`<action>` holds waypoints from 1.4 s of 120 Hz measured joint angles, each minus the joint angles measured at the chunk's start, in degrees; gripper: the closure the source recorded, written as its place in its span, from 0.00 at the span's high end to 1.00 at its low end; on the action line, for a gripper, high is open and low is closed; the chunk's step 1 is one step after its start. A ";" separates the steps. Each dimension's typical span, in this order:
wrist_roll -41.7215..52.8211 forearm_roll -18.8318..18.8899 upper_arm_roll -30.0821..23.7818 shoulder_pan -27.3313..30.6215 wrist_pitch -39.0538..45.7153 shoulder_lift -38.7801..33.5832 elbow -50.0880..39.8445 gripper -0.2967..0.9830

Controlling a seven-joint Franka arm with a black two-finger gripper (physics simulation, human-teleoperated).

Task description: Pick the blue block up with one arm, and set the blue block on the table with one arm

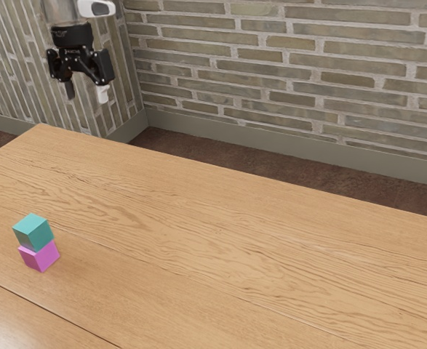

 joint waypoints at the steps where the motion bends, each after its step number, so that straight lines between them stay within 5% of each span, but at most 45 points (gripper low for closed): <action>1: 0.06 -0.01 0.39 -0.35 0.16 -0.01 0.00 0.77; 28: 1.61 0.11 2.51 -2.15 2.30 -0.95 2.14 0.77; 39: 3.00 1.68 -2.55 -3.79 -0.09 -7.41 8.00 0.77; 55: 5.12 11.18 -5.08 -10.37 -3.01 -5.32 8.68 0.77; 66: 6.39 14.12 -4.93 -4.40 -2.45 -2.00 4.64 0.77; 85: 7.68 11.69 -5.17 4.75 10.79 -12.78 -29.72 0.77; 95: 7.77 10.89 -5.13 7.56 18.56 -14.49 -38.22 0.77; 121: 8.10 7.62 2.82 0.49 31.29 -7.47 -38.80 0.77; 141: 10.13 5.39 5.47 9.31 36.21 -3.42 -37.83 0.77; 168: 12.69 4.19 5.75 9.86 40.17 -1.07 -38.28 0.77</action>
